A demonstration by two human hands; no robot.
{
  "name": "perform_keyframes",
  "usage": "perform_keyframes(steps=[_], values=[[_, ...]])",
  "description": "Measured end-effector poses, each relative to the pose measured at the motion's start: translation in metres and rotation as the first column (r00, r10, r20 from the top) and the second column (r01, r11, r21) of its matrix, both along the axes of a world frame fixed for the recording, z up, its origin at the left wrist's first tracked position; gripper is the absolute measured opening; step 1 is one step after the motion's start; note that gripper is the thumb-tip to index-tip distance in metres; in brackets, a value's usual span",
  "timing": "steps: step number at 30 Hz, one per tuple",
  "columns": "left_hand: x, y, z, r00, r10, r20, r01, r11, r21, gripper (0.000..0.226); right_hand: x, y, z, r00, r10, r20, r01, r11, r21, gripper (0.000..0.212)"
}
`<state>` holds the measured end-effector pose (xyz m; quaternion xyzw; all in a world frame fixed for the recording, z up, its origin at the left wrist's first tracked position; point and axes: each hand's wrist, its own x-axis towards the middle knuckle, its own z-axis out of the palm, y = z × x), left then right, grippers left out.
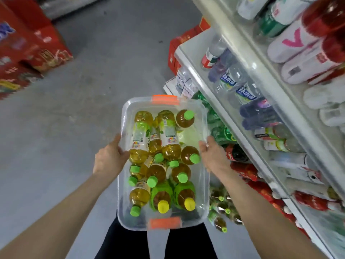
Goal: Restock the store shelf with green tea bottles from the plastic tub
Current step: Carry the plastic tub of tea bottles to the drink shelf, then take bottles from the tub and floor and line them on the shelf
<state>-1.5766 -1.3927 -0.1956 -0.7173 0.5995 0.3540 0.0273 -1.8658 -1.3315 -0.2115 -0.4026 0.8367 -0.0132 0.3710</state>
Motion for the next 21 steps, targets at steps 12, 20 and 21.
perform_keyframes(steps=[12, 20, 21], values=[[-0.066, 0.045, -0.061, 0.92, 0.391, -0.038, -0.38, 0.91, 0.167, 0.053, -0.056, -0.102, -0.045, 0.878, 0.477, -0.031, -0.473, 0.876, 0.093, 0.023], [-0.061, 0.038, -0.07, 0.941, 0.336, 0.036, -0.334, 0.909, 0.251, 0.046, -0.06, -0.099, -0.059, 0.916, 0.395, 0.07, -0.399, 0.916, 0.047, 0.027], [-0.06, 0.036, -0.066, 0.949, 0.314, 0.037, -0.312, 0.911, 0.27, 0.049, -0.06, -0.098, -0.058, 0.918, 0.391, 0.073, -0.394, 0.918, 0.041, 0.029]])
